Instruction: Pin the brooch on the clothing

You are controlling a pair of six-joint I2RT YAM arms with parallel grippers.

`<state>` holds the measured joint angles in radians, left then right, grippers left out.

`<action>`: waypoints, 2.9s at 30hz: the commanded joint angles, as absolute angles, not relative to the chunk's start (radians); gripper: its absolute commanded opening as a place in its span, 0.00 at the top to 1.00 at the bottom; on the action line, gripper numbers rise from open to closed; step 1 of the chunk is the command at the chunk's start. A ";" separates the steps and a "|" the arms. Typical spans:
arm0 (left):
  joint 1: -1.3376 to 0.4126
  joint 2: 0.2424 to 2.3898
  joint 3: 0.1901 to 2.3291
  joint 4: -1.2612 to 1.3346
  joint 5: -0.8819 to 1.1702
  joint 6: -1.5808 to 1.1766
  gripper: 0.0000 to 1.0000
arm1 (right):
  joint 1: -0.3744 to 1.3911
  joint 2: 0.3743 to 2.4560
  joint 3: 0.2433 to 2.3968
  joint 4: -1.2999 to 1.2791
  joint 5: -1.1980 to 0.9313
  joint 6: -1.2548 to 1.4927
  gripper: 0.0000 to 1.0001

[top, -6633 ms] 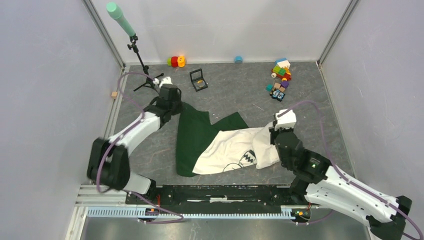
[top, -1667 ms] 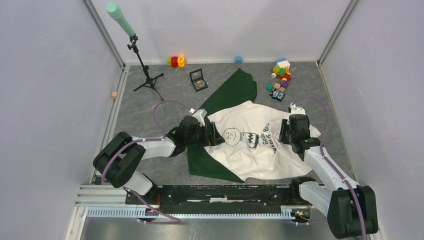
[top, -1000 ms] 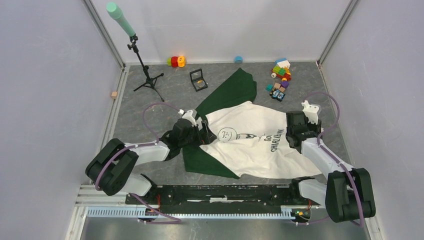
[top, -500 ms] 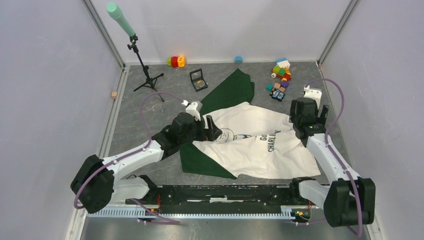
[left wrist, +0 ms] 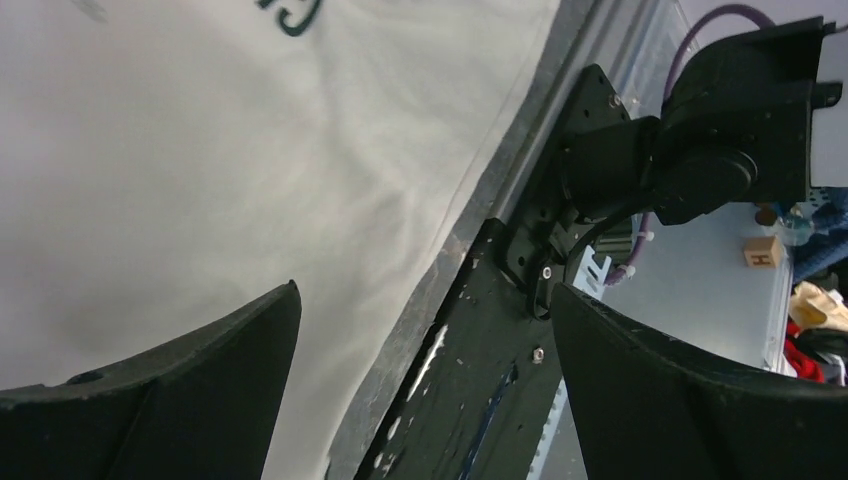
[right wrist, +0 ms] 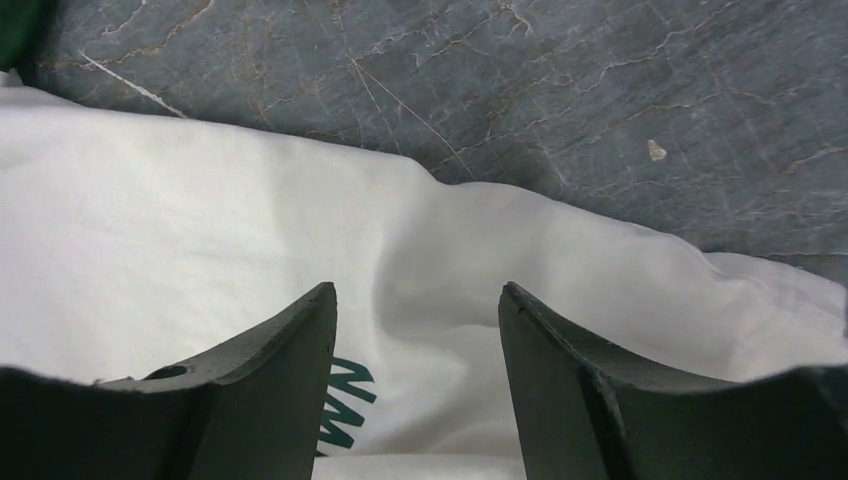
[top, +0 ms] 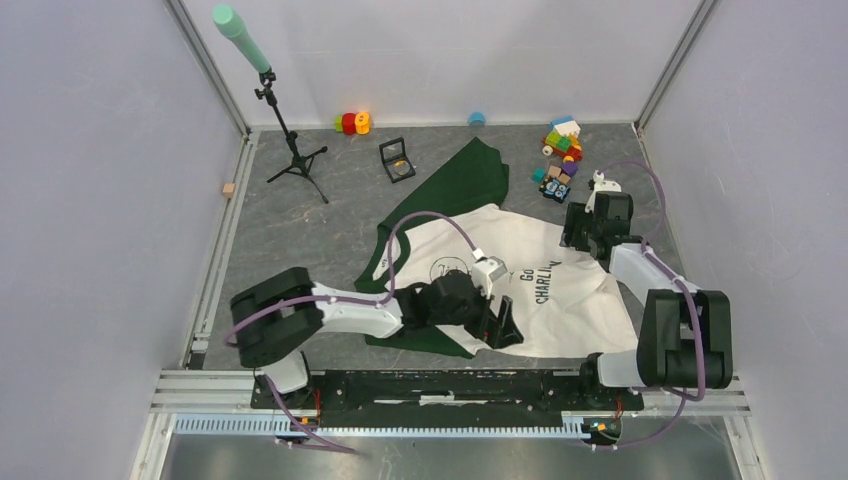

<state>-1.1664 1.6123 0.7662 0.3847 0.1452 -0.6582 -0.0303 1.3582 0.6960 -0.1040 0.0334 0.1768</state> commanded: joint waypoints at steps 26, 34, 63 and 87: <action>-1.239 1.897 0.732 0.741 0.541 -0.632 0.01 | -0.193 1.864 0.974 0.043 -0.225 0.110 0.28; -1.240 1.829 0.796 0.621 0.523 -0.588 0.00 | -0.193 1.793 0.985 0.034 -0.285 0.064 0.09; -0.603 1.703 1.245 -0.171 -0.250 -0.465 0.00 | 0.071 0.810 0.434 -0.038 -0.287 0.249 0.02; -0.419 2.416 2.152 -0.451 -0.291 -0.325 0.15 | 0.188 0.725 0.384 -0.180 -0.270 0.216 0.09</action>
<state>-0.4225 2.3726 2.0567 -0.4198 -0.2722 -0.3981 0.1833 0.7155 0.3378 -0.1707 -0.2756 0.2481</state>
